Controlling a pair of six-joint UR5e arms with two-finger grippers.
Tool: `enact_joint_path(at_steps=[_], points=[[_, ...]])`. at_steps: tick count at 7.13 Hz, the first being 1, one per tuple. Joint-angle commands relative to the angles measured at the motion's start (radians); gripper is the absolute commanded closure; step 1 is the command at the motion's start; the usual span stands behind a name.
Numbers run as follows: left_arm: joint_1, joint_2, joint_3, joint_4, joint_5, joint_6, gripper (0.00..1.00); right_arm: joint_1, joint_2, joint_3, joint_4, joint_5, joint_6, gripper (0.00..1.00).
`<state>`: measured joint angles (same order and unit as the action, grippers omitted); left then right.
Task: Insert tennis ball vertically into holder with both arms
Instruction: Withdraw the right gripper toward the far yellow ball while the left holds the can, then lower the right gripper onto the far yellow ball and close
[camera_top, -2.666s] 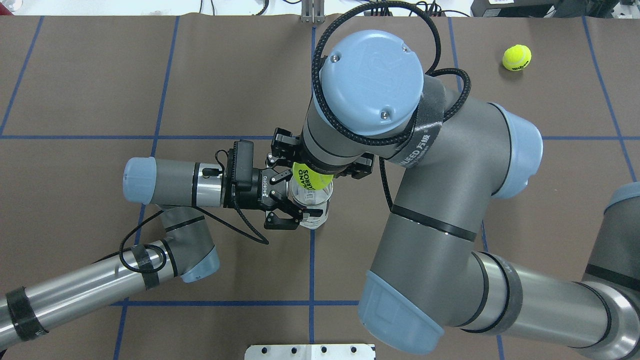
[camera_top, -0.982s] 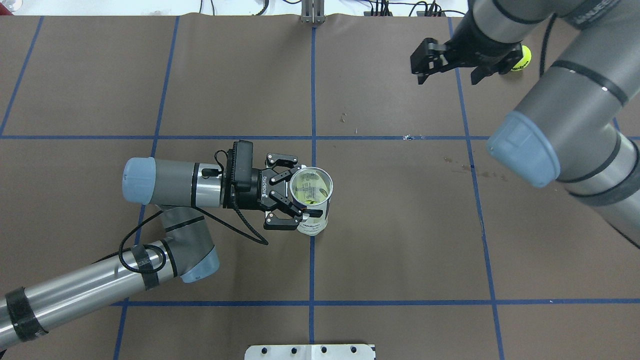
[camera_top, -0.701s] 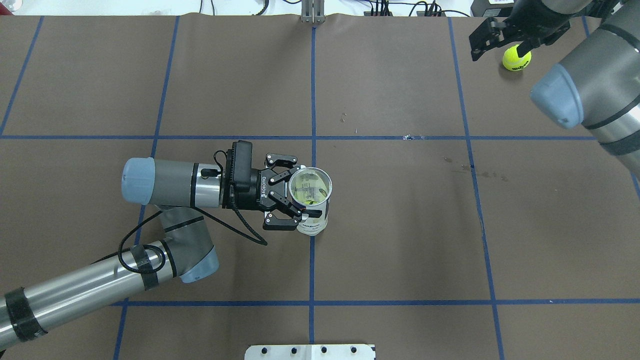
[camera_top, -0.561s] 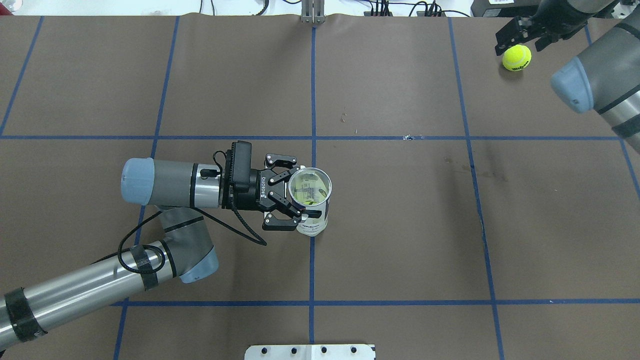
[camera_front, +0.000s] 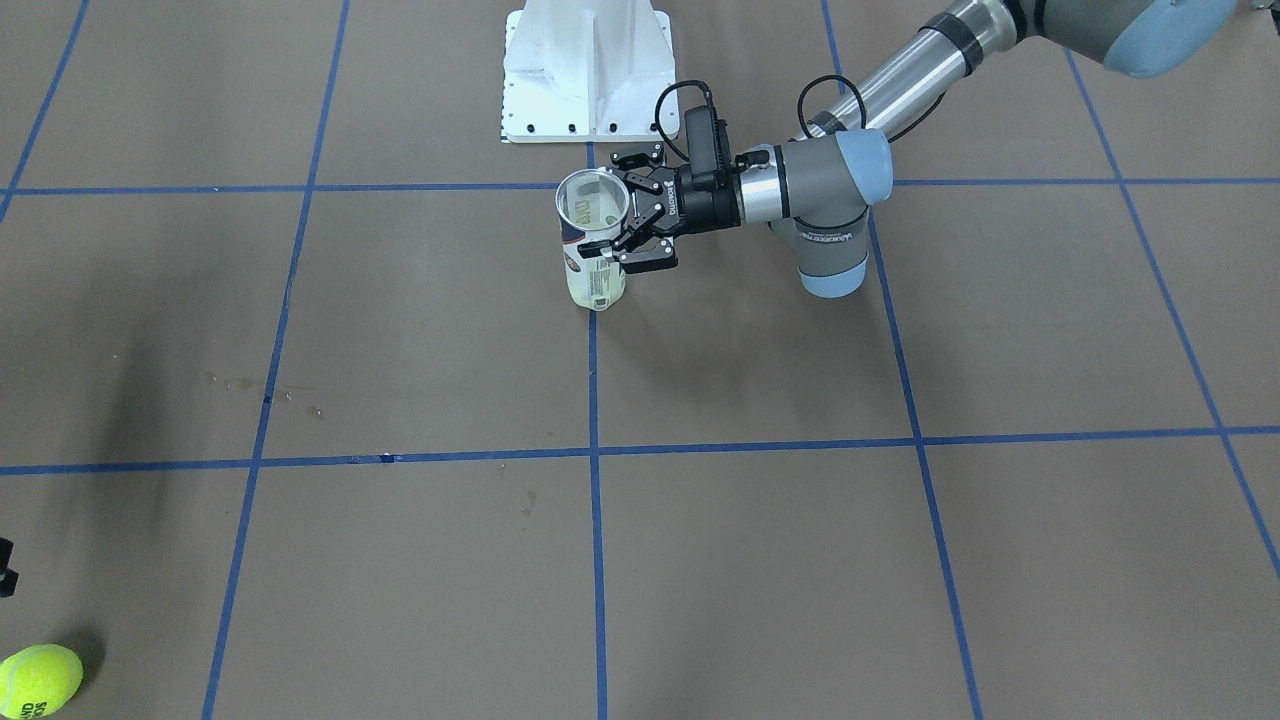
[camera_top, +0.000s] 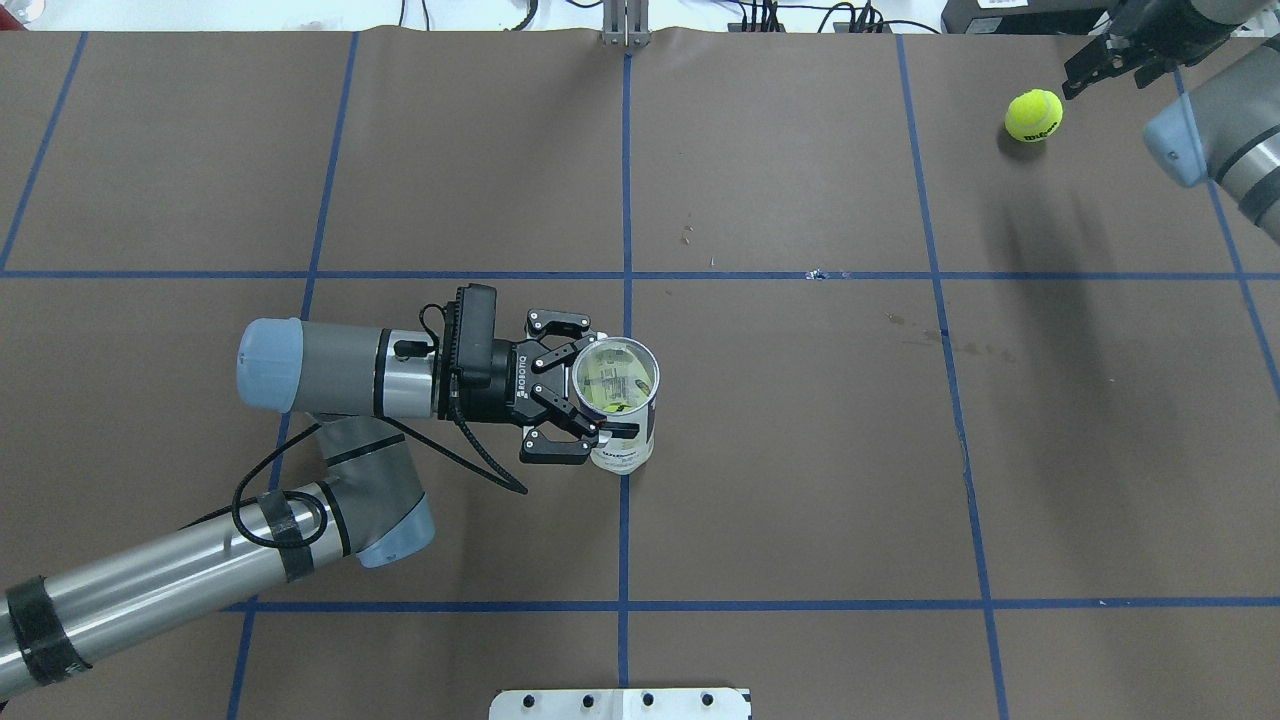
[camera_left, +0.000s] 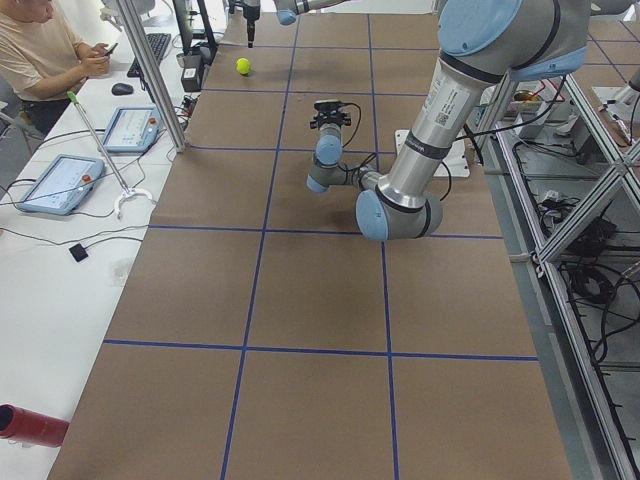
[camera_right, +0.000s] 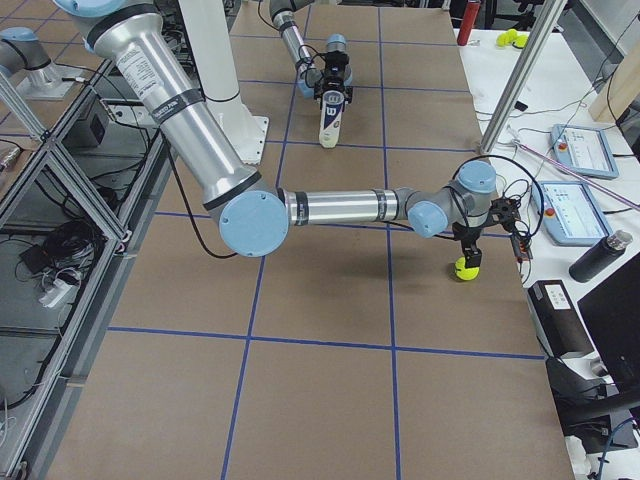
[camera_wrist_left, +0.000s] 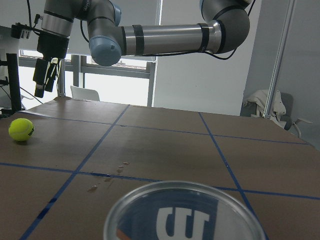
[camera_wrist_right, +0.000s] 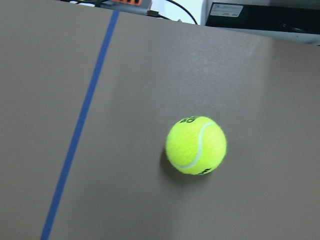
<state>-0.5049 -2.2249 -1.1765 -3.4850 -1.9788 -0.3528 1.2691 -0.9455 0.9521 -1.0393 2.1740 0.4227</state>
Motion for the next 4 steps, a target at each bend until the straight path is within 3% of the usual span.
enact_joint_path(at_steps=[1, 2, 3, 4], points=[[0.0, 0.001, 0.0, -0.002, 0.0, 0.0, 0.18, -0.025, 0.101, -0.206, 0.163, -0.109, 0.158, 0.01], [0.0, 0.001, 0.0, -0.002, 0.0, 0.002, 0.18, -0.052, 0.108, -0.226, 0.22, -0.132, 0.239, 0.01], [0.0, -0.001, 0.0, -0.002, 0.0, 0.0, 0.18, -0.109, 0.108, -0.23, 0.278, -0.228, 0.366, 0.01], [0.0, -0.001, 0.0, -0.002, 0.0, 0.0, 0.18, -0.117, 0.093, -0.266, 0.345, -0.238, 0.372, 0.01]])
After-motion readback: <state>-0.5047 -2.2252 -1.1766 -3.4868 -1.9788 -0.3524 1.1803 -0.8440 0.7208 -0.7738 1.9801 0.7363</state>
